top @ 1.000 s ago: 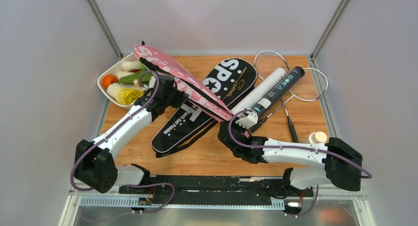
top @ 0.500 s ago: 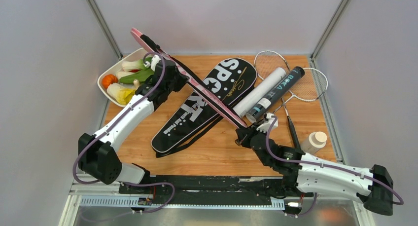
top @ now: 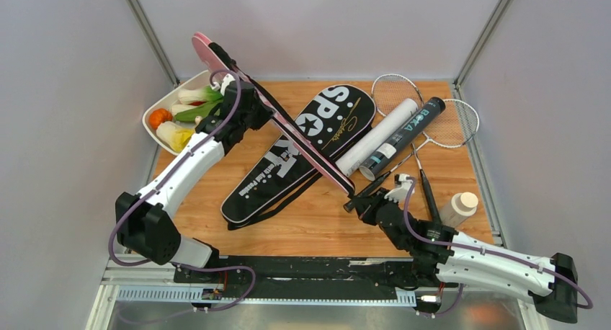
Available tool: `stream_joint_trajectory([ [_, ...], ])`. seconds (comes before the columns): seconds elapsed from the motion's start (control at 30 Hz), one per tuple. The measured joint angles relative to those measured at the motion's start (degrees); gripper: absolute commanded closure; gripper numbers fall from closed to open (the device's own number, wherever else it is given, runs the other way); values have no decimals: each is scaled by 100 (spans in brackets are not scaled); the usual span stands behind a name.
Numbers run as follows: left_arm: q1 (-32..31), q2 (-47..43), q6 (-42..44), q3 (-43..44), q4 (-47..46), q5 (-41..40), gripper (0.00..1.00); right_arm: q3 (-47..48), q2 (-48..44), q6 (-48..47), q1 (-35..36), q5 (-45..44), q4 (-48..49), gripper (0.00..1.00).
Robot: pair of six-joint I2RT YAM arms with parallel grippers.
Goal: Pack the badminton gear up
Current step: Zip the racket bag at the center of the board, then open the racket bag at the center of the board.
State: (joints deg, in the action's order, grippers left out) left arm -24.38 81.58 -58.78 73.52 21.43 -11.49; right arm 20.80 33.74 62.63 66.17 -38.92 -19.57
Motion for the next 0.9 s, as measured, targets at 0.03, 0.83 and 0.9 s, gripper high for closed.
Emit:
stream_joint_trajectory([
  [0.03,66,0,-28,37,61,120,100,-13,0,20,0,-9,37,100],
  [0.83,680,-1414,3248,-258,1270,2516,100,1644,1508,-317,-118,181,57,24],
  [0.9,673,-1777,3552,-258,1574,2581,100,1934,2199,136,-188,140,98,23],
])
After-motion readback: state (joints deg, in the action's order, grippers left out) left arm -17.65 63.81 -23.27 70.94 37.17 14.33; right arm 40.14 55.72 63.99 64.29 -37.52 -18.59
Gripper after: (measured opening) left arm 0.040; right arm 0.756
